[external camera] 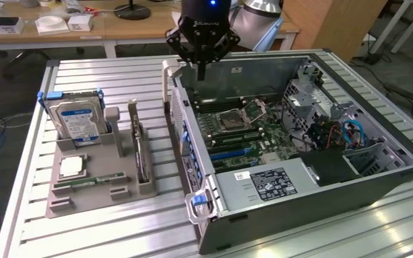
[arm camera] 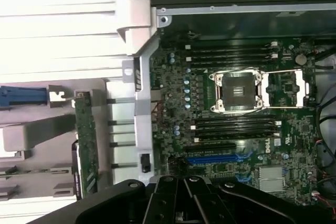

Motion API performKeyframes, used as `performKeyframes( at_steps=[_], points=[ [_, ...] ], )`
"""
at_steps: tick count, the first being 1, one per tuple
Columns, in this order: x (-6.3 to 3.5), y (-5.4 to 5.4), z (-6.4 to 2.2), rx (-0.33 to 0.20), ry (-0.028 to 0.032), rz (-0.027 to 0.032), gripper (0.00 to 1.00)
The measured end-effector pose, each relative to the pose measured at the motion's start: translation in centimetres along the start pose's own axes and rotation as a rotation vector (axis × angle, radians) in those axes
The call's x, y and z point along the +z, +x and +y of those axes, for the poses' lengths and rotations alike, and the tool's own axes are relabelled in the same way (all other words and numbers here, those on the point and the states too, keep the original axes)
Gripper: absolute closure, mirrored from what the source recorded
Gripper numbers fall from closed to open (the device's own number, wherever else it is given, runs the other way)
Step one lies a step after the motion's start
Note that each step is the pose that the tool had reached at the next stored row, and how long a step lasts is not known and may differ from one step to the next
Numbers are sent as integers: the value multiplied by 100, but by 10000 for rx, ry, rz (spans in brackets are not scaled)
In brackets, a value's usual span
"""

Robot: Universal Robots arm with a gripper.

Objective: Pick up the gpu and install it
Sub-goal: 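Reach for the gpu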

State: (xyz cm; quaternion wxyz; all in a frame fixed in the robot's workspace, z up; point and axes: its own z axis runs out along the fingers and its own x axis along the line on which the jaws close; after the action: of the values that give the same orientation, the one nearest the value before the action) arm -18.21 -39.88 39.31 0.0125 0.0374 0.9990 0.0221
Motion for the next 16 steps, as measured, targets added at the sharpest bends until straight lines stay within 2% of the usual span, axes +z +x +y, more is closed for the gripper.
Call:
performKeyframes(
  at_steps=[16],
  points=[
    [-17, 717, -54, -1, 0, 1, 90]
  ],
)
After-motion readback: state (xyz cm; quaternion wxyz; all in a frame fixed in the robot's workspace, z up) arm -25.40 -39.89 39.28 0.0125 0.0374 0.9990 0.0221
